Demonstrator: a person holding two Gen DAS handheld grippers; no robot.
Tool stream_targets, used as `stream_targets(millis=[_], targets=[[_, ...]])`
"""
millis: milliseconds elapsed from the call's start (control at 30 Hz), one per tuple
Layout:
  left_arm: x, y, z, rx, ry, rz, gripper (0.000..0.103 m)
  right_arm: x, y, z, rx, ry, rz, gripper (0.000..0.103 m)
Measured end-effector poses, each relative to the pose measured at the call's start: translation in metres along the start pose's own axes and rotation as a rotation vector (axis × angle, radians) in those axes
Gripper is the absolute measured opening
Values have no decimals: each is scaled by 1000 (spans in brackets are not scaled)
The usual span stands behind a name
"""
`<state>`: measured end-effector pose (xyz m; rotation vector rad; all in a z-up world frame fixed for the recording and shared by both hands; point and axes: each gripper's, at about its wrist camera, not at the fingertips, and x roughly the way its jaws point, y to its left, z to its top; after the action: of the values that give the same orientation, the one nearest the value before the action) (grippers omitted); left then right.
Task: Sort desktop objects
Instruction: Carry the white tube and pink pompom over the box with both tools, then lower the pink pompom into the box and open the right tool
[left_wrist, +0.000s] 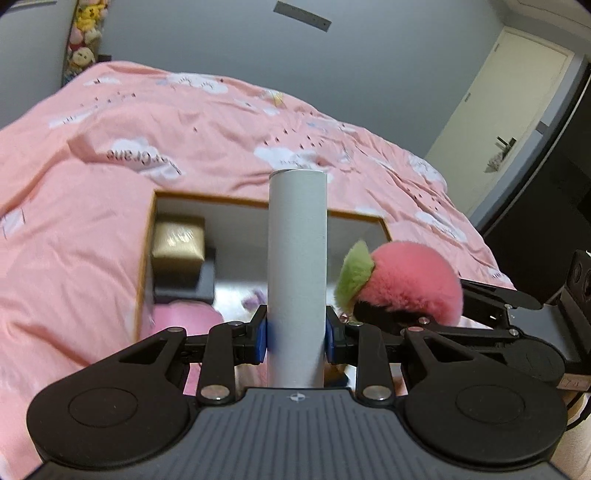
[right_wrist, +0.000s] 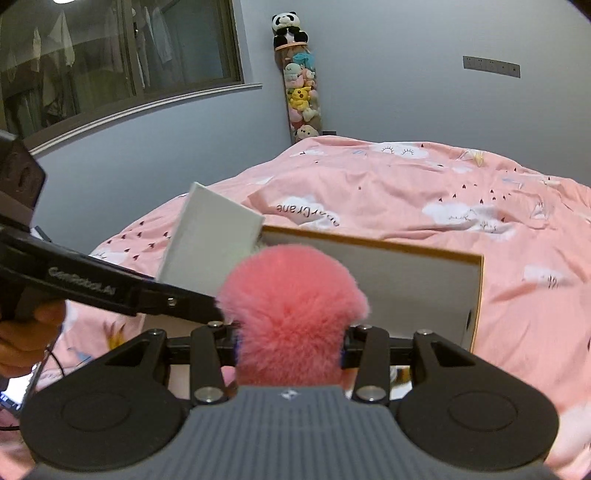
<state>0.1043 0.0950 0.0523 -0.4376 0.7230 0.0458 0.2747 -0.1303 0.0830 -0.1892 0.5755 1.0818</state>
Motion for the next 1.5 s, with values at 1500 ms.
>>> stream_targets(millis=[1500], targets=[[65, 54, 23, -77, 122, 115, 33, 158, -38, 15, 105, 245, 2, 51]])
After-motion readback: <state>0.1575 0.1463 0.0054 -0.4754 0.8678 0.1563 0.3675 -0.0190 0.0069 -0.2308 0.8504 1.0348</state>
